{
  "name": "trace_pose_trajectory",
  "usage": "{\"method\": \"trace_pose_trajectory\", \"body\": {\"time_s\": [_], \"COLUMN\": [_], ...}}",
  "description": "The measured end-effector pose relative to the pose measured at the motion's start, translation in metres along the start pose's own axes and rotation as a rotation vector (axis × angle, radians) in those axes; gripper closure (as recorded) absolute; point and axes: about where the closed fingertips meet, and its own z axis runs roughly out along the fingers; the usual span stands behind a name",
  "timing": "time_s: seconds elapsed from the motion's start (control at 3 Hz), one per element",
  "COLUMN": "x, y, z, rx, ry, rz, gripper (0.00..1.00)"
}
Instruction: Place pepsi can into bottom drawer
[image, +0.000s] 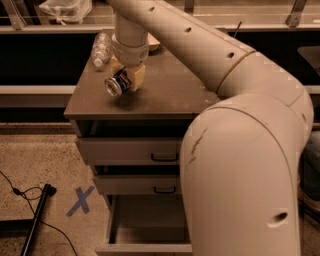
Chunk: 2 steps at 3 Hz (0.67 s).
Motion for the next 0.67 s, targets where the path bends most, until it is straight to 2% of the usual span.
{"method": "trace_pose_trajectory", "body": {"time_s": [0.33, 0.67], "x": [0.015, 0.037], "y": [0.023, 0.083], "z": [-0.046, -0.102], "rx": [0.017, 0.024], "ry": [0.052, 0.143], "rz": [0.099, 0.317], "gripper": [1.0, 1.0]}}
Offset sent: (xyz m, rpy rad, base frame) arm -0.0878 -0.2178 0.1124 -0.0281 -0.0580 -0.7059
